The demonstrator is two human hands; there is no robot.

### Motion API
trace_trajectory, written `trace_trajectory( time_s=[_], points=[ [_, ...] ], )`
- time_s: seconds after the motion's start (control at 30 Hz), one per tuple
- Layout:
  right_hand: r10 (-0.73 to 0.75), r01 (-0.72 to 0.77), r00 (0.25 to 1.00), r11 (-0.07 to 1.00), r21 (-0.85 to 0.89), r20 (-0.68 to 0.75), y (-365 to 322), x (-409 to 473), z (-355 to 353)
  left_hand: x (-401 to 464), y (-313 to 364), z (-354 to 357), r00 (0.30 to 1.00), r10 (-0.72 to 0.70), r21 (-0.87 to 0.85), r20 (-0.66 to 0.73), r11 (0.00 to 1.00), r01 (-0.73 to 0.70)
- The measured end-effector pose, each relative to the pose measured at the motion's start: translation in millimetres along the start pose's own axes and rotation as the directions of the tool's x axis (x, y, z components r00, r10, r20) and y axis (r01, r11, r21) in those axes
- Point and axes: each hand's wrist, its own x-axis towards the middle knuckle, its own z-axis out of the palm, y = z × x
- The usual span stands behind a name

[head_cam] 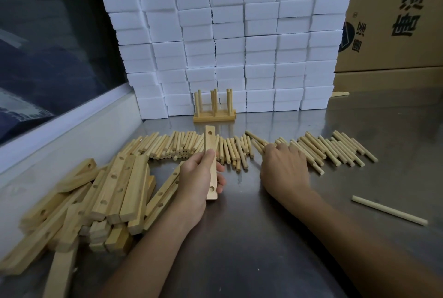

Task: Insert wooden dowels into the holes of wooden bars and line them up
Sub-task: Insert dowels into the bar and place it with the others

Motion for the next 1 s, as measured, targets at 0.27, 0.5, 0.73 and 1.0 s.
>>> trace_trajectory(
  time_s=[0.27,0.5,0.73,1.0],
  points=[
    [-0.052,0.035,0.998,0.889,0.457,0.025,-3.5,-6.1,-1.9,-2.6,-1.5,1.7,0.997,0.081,0.051,-0.007,0.995,-0.081],
    [-0.041,0.159,0.98,0.756,0.635,-0.196,-6.1,-13.4,-0.6,-7.6,4.4,2.7,0.975,0.216,0.165,0.046,0.961,-0.221],
    [-0.001,0.206,0.953,0.735,0.645,-0.304,-7.6,-14.7,-5.0,-10.4,4.1,5.2,0.92,0.378,0.336,0.1,0.858,-0.389],
    [-0.159,0.403,0.898,0.673,0.62,-0.41,-13.3,-18.1,-3.9,-8.5,0.5,2.9,0.885,0.436,0.401,0.163,0.791,-0.463]
  ],
)
